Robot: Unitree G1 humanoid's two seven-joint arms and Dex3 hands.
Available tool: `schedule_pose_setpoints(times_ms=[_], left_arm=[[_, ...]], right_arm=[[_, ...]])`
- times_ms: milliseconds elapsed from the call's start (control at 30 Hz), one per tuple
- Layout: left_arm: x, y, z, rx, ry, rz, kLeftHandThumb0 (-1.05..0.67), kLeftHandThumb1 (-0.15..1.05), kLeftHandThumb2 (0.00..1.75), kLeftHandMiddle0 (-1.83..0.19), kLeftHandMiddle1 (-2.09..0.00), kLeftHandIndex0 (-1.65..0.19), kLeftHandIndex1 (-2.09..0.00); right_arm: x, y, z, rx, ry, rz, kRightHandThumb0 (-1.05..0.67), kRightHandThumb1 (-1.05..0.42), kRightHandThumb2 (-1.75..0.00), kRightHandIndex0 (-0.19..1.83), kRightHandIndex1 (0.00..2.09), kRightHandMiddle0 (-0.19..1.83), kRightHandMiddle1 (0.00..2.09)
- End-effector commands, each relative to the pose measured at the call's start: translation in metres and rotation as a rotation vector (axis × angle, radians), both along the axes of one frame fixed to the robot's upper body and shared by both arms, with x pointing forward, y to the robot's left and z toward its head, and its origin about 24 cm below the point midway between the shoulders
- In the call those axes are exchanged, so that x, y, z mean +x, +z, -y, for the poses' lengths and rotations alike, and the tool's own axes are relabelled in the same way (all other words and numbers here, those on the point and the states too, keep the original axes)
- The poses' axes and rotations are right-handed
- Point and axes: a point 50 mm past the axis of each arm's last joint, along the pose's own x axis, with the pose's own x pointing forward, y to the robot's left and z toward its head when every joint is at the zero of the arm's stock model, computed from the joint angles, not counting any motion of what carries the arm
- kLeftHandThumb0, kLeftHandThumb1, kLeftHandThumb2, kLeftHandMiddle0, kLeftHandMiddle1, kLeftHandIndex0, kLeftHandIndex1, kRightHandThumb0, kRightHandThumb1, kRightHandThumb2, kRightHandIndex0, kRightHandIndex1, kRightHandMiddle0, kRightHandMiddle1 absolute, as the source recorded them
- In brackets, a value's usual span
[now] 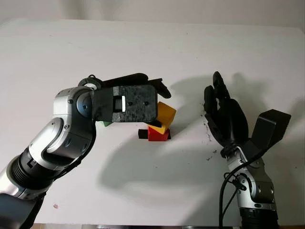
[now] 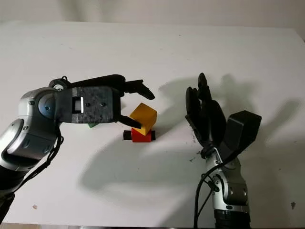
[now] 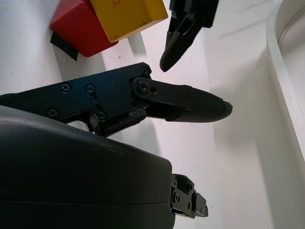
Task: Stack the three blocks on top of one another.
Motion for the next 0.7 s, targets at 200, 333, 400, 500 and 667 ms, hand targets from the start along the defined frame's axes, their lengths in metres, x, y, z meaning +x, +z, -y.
schedule_pose_setpoints(times_ms=[200,333,400,500,667], left_arm=[[-0.017,0.028,-0.018,0.027,-0.041,0.003,-0.82,1.00,0.05,0.19,0.00,0.19,-0.01],[-0.024,0.044,-0.033,-0.029,-0.023,-0.022,-0.82,0.99,0.05,0.19,0.00,0.19,0.00],[-0.026,0.052,-0.046,-0.094,-0.005,-0.012,-0.80,0.98,0.05,0.19,0.00,0.19,0.00],[-0.027,0.059,-0.058,-0.138,0.019,0.011,-0.81,0.97,0.05,0.19,0.00,0.19,-0.01],[-0.026,0.071,-0.080,-0.195,0.095,0.152,-0.78,0.95,0.04,0.18,-0.01,0.18,-0.04]], right_arm=[[-0.002,0.003,0.003,-0.013,-0.005,0.013,-0.63,-1.05,-0.55,-0.19,0.00,-0.19,0.00],[-0.002,0.003,0.004,-0.025,-0.001,0.014,-0.63,-1.05,-0.57,-0.19,0.00,-0.19,0.00],[-0.002,0.003,0.004,-0.022,-0.003,0.013,-0.63,-1.05,-0.58,-0.19,0.00,-0.19,0.00],[-0.002,0.002,0.005,-0.018,-0.001,0.013,-0.63,-1.05,-0.58,-0.19,0.00,-0.19,0.00],[-0.002,0.003,0.006,-0.034,-0.003,0.016,-0.63,-1.05,-0.58,-0.19,0.00,-0.19,0.00]])
